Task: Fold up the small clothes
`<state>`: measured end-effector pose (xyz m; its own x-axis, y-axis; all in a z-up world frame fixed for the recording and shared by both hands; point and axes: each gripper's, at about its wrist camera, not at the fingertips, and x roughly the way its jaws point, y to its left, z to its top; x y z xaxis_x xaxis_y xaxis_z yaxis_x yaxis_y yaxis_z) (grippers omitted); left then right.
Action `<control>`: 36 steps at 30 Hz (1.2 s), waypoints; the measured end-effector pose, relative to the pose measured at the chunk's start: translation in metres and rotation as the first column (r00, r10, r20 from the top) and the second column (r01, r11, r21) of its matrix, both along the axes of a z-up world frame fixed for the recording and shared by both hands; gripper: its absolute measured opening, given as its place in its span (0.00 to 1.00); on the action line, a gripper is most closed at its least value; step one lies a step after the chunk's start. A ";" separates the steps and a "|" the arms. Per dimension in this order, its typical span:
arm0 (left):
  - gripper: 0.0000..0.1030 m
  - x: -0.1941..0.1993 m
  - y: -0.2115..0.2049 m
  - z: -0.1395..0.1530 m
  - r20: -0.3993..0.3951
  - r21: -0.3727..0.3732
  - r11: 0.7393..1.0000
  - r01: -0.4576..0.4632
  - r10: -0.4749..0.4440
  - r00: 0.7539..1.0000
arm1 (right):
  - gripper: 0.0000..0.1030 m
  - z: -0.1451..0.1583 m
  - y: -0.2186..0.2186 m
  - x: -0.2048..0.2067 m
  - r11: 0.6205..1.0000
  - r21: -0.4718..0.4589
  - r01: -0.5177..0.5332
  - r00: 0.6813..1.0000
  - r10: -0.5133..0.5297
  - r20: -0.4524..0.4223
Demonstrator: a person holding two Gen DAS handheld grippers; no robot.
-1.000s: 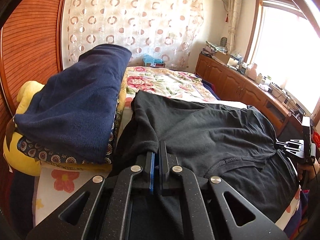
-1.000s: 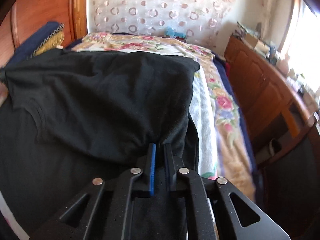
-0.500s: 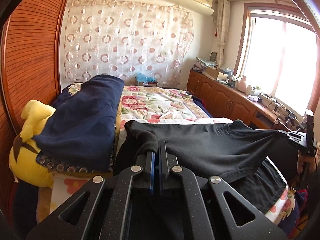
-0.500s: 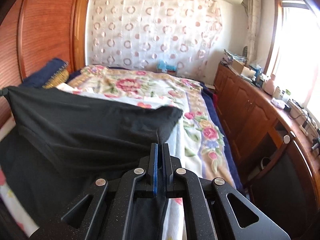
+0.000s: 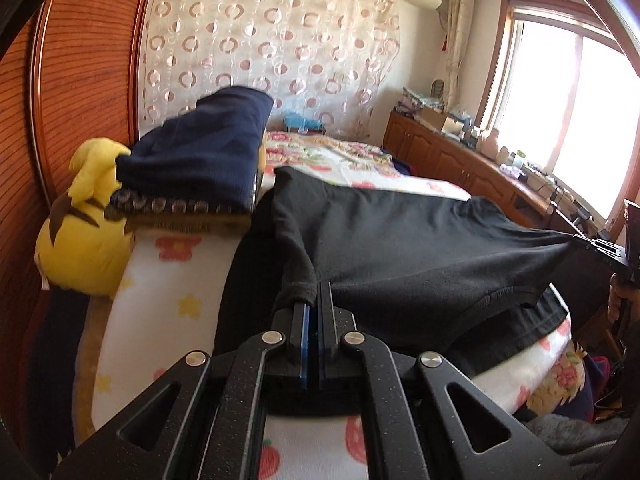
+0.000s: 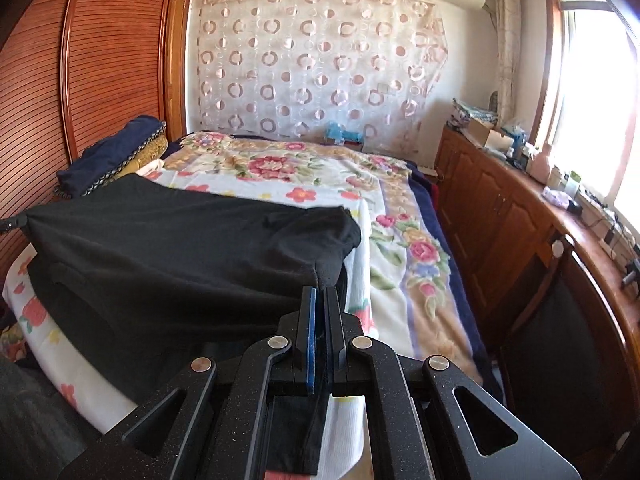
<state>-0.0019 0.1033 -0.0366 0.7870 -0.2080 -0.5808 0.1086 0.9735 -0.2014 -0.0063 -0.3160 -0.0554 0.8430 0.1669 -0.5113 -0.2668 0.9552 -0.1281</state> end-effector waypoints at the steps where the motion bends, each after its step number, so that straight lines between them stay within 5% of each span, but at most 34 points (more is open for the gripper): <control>1: 0.03 0.000 -0.001 -0.006 -0.012 0.006 1.000 -0.006 0.006 1.000 | 0.03 0.000 -0.001 0.002 1.000 -0.001 0.003 1.000 -0.003 -0.012; 11: 0.04 0.004 -0.003 -0.030 -0.085 0.066 0.998 -0.023 0.028 0.996 | 0.03 -0.019 0.003 0.021 1.000 0.000 0.011 0.990 -0.011 -0.143; 20: 0.34 -0.004 0.000 -0.018 -0.061 0.113 0.993 -0.031 0.038 0.997 | 0.06 0.008 0.013 0.017 1.000 0.012 0.009 0.995 -0.008 -0.096; 28: 0.39 -0.001 -0.001 -0.011 -0.048 0.136 0.991 -0.021 0.028 0.998 | 0.06 0.013 0.028 0.007 1.000 0.024 -0.019 0.998 0.020 -0.061; 29: 0.45 0.000 0.000 -0.011 -0.048 0.135 0.991 -0.024 0.030 0.998 | 0.07 0.009 0.030 0.004 0.999 0.027 -0.026 0.998 0.027 -0.059; 31: 0.75 0.001 0.002 -0.012 -0.042 0.131 0.991 -0.030 0.036 0.998 | 0.07 0.005 0.036 0.005 0.999 0.031 -0.038 0.997 0.040 -0.059; 36: 0.76 0.007 0.010 -0.016 -0.055 0.132 0.990 -0.047 0.054 0.997 | 0.07 -0.012 0.053 0.008 0.996 0.043 -0.076 0.993 0.080 -0.089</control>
